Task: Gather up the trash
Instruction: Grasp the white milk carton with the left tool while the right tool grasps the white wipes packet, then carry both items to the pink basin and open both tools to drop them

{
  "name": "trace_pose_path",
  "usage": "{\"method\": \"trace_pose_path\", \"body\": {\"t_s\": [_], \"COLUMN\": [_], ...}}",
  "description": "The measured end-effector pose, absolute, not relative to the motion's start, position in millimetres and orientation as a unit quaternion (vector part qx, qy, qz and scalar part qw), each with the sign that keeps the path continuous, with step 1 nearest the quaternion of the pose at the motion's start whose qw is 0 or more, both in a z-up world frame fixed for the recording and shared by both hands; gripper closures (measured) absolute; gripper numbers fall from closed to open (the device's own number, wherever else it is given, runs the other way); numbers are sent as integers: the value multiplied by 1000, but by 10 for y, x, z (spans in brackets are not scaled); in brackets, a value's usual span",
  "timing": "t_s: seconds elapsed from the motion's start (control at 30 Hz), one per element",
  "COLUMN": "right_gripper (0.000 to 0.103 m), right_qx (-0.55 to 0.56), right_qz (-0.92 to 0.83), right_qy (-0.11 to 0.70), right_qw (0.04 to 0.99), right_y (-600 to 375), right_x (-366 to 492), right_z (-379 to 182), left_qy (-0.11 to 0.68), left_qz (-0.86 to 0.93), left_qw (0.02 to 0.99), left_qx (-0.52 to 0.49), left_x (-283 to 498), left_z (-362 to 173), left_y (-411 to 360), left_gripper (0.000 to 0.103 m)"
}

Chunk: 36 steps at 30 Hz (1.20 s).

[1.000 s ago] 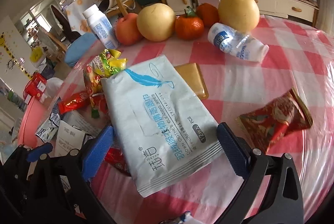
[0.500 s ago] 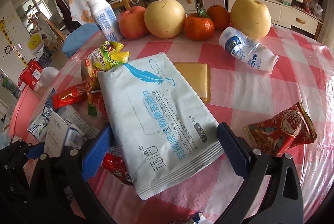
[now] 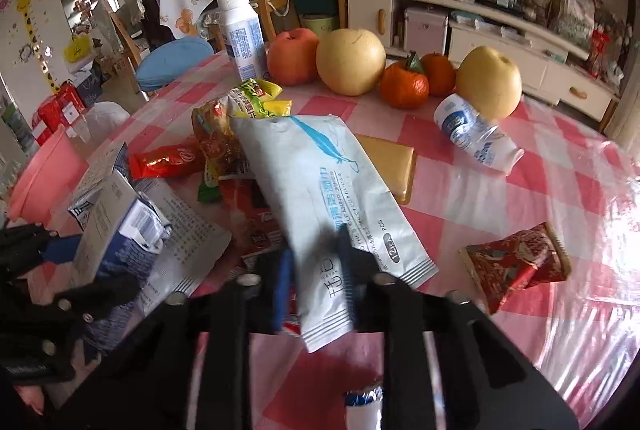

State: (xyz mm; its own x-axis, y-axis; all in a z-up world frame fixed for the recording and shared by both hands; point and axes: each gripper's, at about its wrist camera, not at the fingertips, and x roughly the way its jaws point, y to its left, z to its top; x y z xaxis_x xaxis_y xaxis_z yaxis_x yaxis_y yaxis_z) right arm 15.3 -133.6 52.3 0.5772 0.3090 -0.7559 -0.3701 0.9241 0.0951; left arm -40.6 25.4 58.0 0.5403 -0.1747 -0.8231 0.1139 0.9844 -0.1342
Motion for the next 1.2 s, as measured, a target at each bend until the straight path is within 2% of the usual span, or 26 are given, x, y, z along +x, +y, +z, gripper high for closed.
{"method": "trace_pose_path", "body": {"t_s": [0.23, 0.67, 1.0, 1.2], "right_gripper": [95, 96, 96, 96], "right_qx": [-49, 43, 84, 100], "right_qz": [144, 160, 305, 392], "right_qy": [388, 314, 302, 317], "right_qw": [909, 935, 899, 858], "right_y": [-1406, -1319, -121, 839], "right_x": [-52, -482, -734, -773], "right_z": [664, 1260, 1632, 1714], "left_qy": [447, 376, 337, 314], "left_qz": [-98, -88, -25, 80], "left_qw": [888, 917, 928, 932], "left_qx": [-52, -102, -156, -163], "left_x": [-528, -765, -900, -992], "left_z": [753, 1215, 1474, 1553], "left_y": [422, 1117, 2165, 3033], "left_gripper": [49, 49, 49, 49]}}
